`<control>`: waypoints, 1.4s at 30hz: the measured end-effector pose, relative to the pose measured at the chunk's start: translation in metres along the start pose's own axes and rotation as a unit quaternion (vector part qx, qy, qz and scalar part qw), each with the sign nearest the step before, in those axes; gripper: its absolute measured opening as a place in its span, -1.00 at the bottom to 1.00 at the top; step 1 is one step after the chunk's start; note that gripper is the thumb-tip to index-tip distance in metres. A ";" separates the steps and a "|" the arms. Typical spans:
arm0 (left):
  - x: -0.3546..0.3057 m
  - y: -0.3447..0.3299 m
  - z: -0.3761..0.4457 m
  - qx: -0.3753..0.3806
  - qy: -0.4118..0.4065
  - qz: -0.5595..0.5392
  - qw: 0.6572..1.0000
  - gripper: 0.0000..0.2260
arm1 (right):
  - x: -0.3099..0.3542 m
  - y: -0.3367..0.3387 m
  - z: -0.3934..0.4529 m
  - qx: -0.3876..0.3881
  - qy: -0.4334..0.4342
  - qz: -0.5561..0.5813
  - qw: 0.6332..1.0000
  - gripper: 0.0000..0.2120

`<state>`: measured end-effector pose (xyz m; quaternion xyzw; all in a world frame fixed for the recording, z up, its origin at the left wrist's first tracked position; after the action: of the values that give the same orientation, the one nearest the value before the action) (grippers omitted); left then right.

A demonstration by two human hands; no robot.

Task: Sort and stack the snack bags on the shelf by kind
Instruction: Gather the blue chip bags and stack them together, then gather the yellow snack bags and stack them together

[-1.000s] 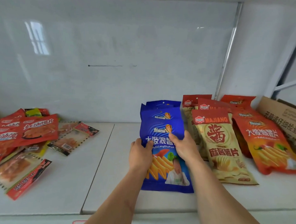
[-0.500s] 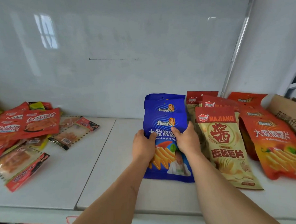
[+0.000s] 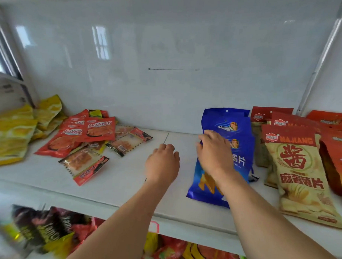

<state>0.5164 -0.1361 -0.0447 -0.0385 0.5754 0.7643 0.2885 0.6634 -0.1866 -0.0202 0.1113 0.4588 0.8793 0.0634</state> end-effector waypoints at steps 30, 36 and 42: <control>0.458 0.210 0.063 -0.131 0.134 0.038 0.982 -0.56 | 0.498 -0.140 0.094 0.128 0.068 0.267 0.953 -0.73; 0.536 0.213 0.097 -0.103 0.272 0.021 0.956 -0.22 | 0.548 -0.183 0.135 0.191 0.033 0.369 0.909 -0.59; 0.585 0.192 0.122 -0.018 0.361 -0.030 0.932 0.05 | 0.583 -0.224 0.188 0.245 0.012 0.385 0.890 -0.43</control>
<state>-0.0296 0.1732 -0.0680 -0.3343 0.6253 0.7002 0.0833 0.1497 0.2149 -0.0201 0.2808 0.5814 0.6958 -0.3147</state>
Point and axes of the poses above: each hand's wrist, its own z-axis towards the middle knuckle, its own y-axis out of the back of the hand, x = y × z, the point moved 5 cm from there along z, towards the middle knuckle, and after that the axes turned 2 degrees about y, right-handed, at the moved point
